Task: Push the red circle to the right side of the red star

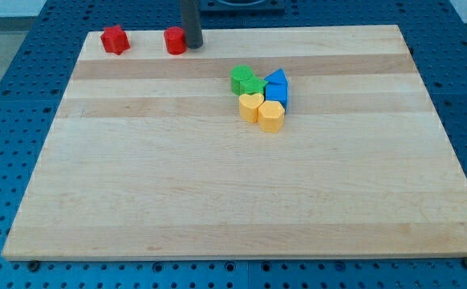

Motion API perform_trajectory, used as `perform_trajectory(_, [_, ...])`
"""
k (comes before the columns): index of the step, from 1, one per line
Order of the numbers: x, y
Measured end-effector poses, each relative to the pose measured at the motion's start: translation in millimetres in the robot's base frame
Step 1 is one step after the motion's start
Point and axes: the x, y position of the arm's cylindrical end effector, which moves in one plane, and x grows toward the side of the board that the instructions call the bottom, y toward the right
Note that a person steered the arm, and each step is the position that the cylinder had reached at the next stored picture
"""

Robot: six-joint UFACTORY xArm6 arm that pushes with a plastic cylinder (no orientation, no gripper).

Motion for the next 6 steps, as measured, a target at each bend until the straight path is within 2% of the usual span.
perform_trajectory(6, [-6,-46])
